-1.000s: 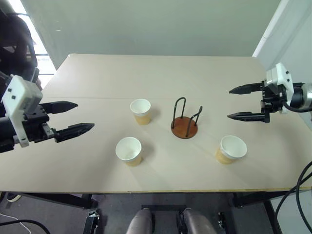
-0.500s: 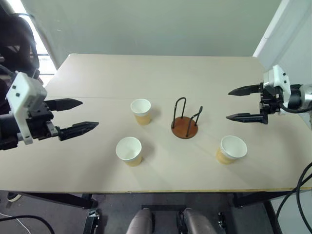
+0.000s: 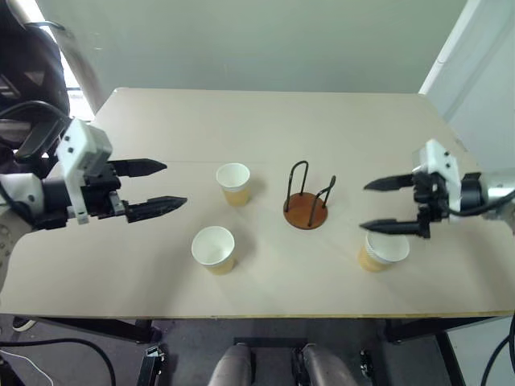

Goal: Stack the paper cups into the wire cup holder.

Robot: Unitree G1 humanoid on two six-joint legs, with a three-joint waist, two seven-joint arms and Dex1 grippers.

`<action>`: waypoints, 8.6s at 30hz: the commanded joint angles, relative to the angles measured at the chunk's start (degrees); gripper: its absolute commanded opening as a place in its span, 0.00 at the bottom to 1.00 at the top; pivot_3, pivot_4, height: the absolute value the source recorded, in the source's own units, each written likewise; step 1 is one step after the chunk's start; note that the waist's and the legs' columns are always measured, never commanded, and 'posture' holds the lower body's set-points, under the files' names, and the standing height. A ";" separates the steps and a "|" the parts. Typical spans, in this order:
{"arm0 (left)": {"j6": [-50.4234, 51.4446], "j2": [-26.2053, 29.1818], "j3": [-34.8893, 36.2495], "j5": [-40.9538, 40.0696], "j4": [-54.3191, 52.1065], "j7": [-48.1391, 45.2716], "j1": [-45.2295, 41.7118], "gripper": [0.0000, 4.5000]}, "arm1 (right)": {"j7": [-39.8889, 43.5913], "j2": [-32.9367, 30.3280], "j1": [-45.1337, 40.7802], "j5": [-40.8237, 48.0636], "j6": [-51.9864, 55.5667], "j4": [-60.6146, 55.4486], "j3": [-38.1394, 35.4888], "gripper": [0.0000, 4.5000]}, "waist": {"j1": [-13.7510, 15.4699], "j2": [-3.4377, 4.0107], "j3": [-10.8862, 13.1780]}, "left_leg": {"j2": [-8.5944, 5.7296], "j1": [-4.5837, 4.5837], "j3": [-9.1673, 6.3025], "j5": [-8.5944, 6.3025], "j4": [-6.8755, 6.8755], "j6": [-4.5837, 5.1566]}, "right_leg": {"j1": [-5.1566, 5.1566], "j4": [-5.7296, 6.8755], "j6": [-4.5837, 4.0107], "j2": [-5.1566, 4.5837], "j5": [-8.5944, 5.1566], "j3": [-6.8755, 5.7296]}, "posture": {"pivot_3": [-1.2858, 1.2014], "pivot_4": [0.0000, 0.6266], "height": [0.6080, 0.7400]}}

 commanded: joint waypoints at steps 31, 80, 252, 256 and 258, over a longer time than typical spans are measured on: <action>5.81 3.02 13.44 -2.98 -15.34 0.66 11.41 0.99 | -29.63 21.93 -9.94 -5.60 11.57 6.17 13.54 1.00 | -0.28 -0.23 -0.01 | 0.19 0.00 0.00 0.06 0.04 0.19 | -0.10 0.03 -0.05 0.18 0.10 0.05 | 0.52 0.24 1.00; 8.08 5.76 15.35 -6.96 -16.20 0.39 11.41 1.00 | 3.26 13.93 -4.20 -10.67 -16.48 2.94 25.65 0.00 | -0.34 -0.37 -0.10 | 0.30 0.05 -0.02 -0.05 0.04 -0.01 | -0.12 0.09 -0.31 0.30 0.05 0.03 | 0.52 0.24 1.00; 13.49 7.77 24.13 -20.96 -25.13 -0.37 12.37 1.00 | 22.28 12.11 -32.59 -6.79 -34.88 17.77 30.45 0.00 | -0.66 -0.45 0.01 | 0.52 0.19 0.08 -0.23 0.03 -0.11 | -0.04 0.13 -0.92 0.53 -0.17 0.07 | 0.52 0.24 1.00; 13.15 8.63 25.71 -20.57 -23.74 -0.55 11.96 1.00 | 22.28 12.13 -32.17 -7.36 -35.15 17.10 30.82 0.00 | -0.69 -0.45 0.01 | 0.53 0.18 0.08 -0.23 0.01 -0.11 | -0.04 0.13 -0.92 0.53 -0.17 0.07 | 0.52 0.24 1.00; 13.31 8.91 26.26 -21.09 -23.58 -0.57 11.64 1.00 | 22.28 12.20 -32.05 -7.73 -35.43 16.99 31.05 0.00 | -0.70 -0.45 0.01 | 0.53 0.19 0.08 -0.23 0.01 -0.11 | -0.05 0.13 -0.93 0.54 -0.18 0.07 | 0.52 0.24 1.00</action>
